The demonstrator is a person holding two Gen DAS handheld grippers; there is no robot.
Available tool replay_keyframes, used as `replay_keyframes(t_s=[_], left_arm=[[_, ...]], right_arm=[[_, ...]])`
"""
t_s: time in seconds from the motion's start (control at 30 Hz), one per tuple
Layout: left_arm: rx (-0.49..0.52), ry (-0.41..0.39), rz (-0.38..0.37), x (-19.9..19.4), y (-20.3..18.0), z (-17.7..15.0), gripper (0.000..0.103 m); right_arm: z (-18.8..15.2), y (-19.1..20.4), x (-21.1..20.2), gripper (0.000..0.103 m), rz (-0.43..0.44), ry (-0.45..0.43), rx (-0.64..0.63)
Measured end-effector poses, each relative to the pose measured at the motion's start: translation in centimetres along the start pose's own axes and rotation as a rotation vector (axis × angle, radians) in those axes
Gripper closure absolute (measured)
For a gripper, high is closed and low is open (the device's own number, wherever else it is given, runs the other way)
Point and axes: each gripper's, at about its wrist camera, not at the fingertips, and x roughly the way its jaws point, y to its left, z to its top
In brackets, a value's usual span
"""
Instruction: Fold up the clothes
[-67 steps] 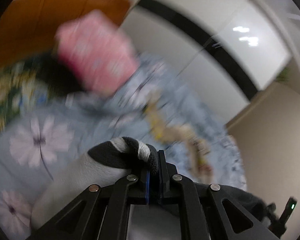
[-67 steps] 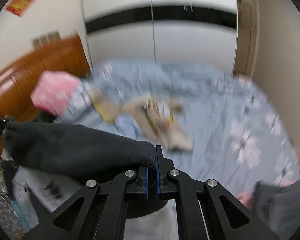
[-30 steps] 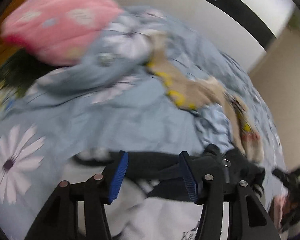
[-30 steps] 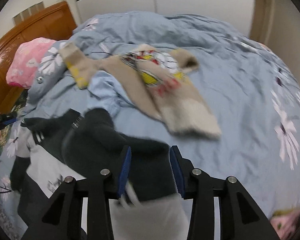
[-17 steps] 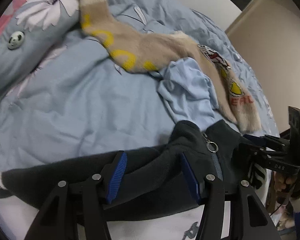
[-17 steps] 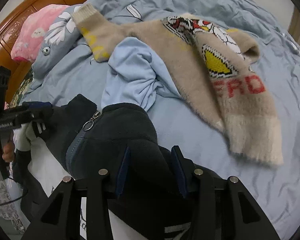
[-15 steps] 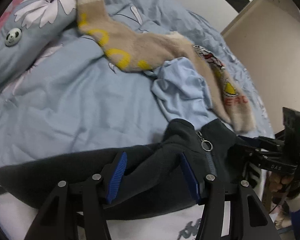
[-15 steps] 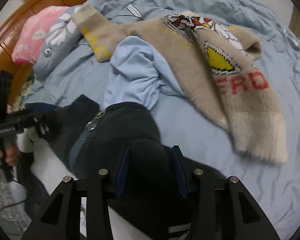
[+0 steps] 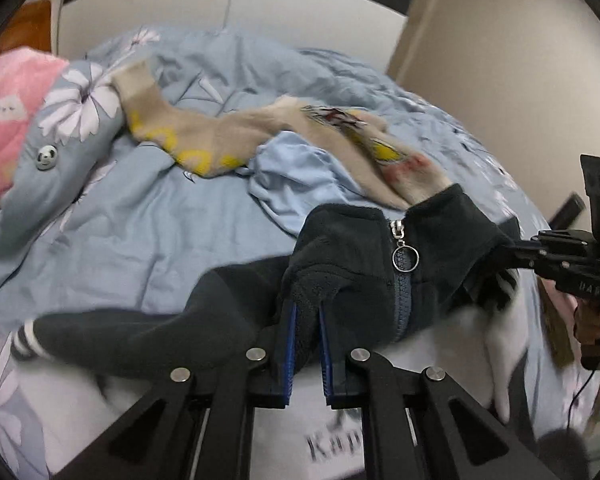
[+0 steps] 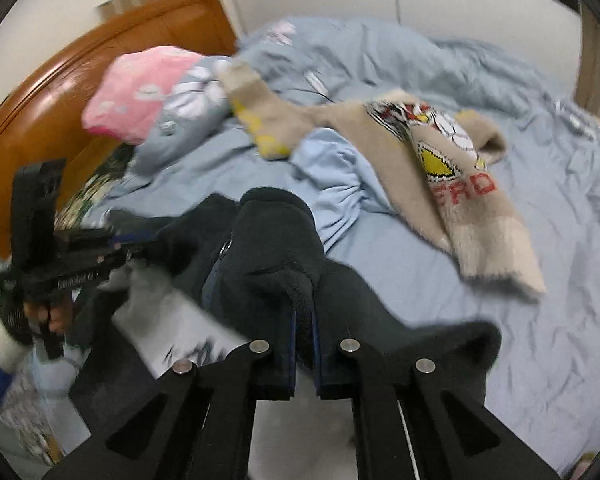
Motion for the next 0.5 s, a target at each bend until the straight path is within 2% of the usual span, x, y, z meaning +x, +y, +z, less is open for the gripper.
replay_keyframes(t_s=[0.07,0.13,0.23,0.4,0.5], left_arm=[[-0.007,0.013,0.001,-0.2,-0.1,-1.2,0.092],[-0.014,0.025,0.002,-0.4,-0.2,-2.4,0.091],[-0.024,0.044,0.003,-0.7,-0.4,-4.3,0.09],[-0.042,0.075,0.005,-1.2,-0.7,-7.3,0.085],[-0.073,0.072,-0.01,-2.1,-0.4,-8.3,0.076]], right_arm=[[-3.0,1.5,-0.6,0.097,-0.012,0.013,-0.028],[-6.3,2.4,0.4,0.097,-0.013,0.068,-0.036],[-9.6,2.1,2.4,0.096,-0.027,0.15,0.017],[-10.6,1.6,2.1,0.09,0.002,0.176,0.051],[-10.0,1.2,0.5,0.083,0.021,0.159,0.056]])
